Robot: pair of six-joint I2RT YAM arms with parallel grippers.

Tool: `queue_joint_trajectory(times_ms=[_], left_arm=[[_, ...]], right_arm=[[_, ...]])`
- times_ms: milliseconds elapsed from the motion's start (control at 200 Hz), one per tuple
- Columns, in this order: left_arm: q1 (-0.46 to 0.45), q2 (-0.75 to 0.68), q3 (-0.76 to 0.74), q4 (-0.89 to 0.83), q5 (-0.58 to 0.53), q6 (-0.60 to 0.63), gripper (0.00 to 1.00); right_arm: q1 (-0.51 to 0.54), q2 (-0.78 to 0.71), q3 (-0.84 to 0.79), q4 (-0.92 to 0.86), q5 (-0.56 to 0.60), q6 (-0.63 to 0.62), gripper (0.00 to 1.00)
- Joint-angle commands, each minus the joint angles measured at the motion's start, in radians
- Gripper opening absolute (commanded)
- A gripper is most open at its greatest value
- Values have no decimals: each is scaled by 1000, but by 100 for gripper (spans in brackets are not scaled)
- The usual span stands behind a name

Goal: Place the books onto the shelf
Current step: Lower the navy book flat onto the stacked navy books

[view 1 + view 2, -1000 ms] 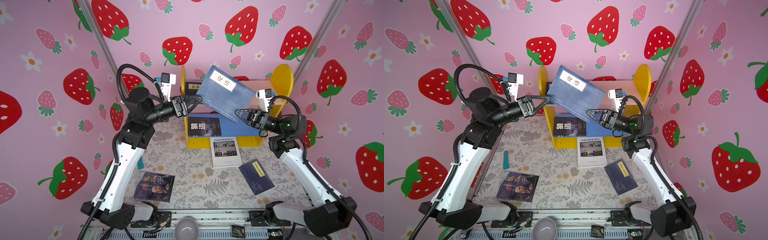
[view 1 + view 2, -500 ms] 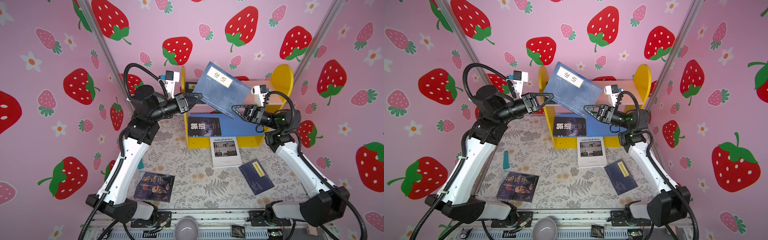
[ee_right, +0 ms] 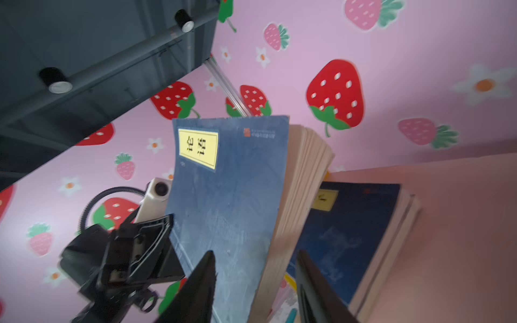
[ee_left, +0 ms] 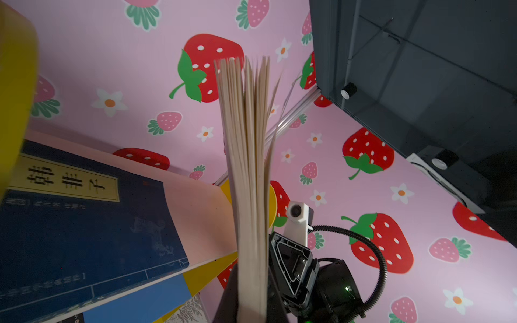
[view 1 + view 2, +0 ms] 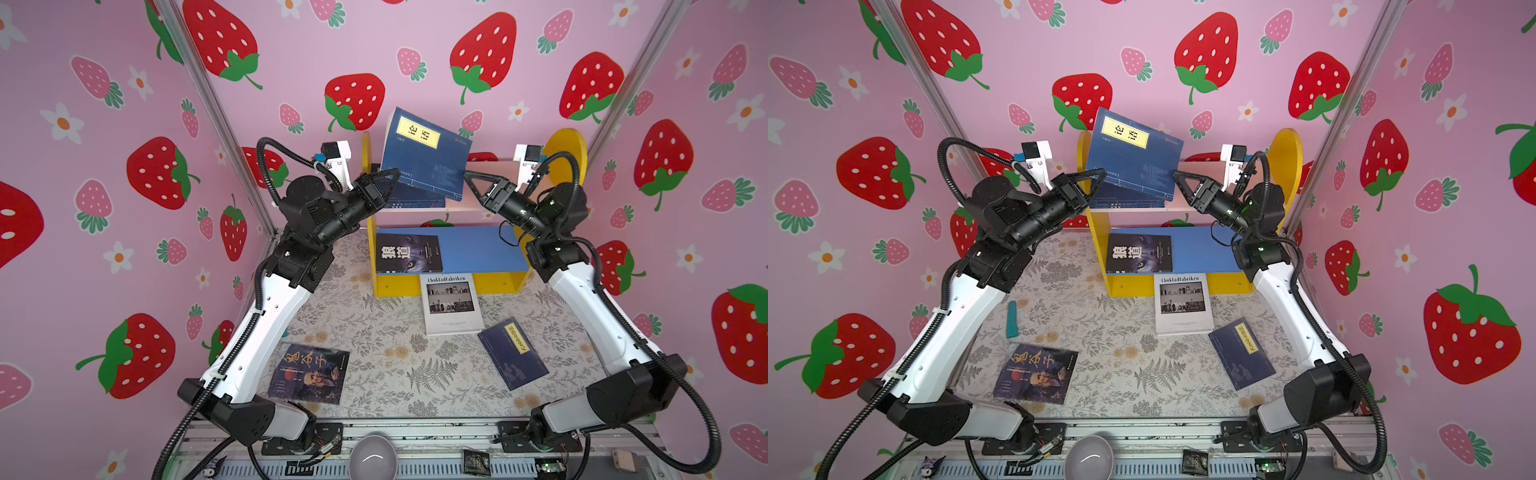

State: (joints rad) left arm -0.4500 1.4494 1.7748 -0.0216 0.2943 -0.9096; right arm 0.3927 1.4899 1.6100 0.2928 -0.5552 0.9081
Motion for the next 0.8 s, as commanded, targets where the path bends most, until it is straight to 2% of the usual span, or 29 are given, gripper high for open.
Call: queue_joint_trajectory(times_ms=[0, 35, 65, 265, 425, 795], left_arm=[[-4, 36, 74, 53, -149, -58, 0], [-4, 48, 90, 30, -150, -50, 0], [-3, 55, 100, 16, -150, -48, 0], [4, 63, 69, 12, -151, -83, 0], [11, 49, 22, 26, -184, -114, 0], [62, 30, -29, 15, -81, -180, 0]], right_arm=[[16, 28, 91, -211, 233, -266, 51], [22, 44, 116, -243, 263, -291, 51], [28, 57, 129, -260, 281, -313, 55], [73, 120, 168, -294, 350, -378, 55], [93, 176, 228, -333, 347, -394, 55], [98, 152, 192, -264, 318, -373, 57]])
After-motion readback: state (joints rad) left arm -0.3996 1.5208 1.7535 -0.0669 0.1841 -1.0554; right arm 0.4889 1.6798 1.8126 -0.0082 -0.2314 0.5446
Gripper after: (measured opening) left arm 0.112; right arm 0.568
